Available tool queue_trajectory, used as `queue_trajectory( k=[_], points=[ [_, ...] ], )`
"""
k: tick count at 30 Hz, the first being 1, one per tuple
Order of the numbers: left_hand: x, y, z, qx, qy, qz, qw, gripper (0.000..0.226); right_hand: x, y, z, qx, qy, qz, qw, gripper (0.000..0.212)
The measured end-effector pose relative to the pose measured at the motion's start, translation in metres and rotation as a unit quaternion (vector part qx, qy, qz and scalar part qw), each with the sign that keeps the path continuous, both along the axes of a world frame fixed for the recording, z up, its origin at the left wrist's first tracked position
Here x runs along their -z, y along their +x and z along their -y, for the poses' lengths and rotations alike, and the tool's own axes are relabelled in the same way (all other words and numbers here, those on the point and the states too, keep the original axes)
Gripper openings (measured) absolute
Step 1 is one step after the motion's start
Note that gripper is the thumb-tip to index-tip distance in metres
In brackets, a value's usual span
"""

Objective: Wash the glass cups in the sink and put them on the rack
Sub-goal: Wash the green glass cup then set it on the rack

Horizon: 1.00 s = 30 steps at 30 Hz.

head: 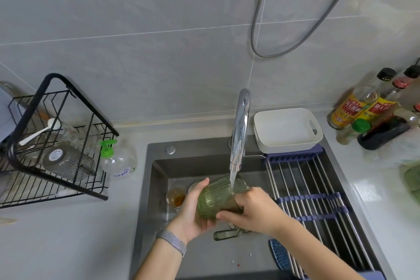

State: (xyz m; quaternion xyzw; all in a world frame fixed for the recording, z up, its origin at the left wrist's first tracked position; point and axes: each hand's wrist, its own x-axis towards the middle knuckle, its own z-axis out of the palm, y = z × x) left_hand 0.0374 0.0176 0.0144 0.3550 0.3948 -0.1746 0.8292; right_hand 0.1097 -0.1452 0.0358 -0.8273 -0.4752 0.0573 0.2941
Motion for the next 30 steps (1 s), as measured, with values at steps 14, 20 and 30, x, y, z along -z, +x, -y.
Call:
queue_trajectory(
  k=[14, 20, 30],
  points=[
    [-0.004, 0.003, 0.002, -0.016, 0.000, 0.028, 0.999, 0.049, -0.007, -0.018, -0.010, 0.130, 0.097, -0.355, 0.921, 0.061],
    [-0.003, 0.001, -0.007, -0.013, -0.023, 0.000, 1.000, 0.052, -0.001, 0.000, 0.026, -0.109, -0.081, 0.022, 0.991, 0.040],
    [0.001, 0.001, -0.006, 0.046, -0.026, -0.047, 0.997, 0.048, -0.008, -0.013, 0.018, -0.110, -0.059, 0.025, 0.992, 0.018]
  ],
)
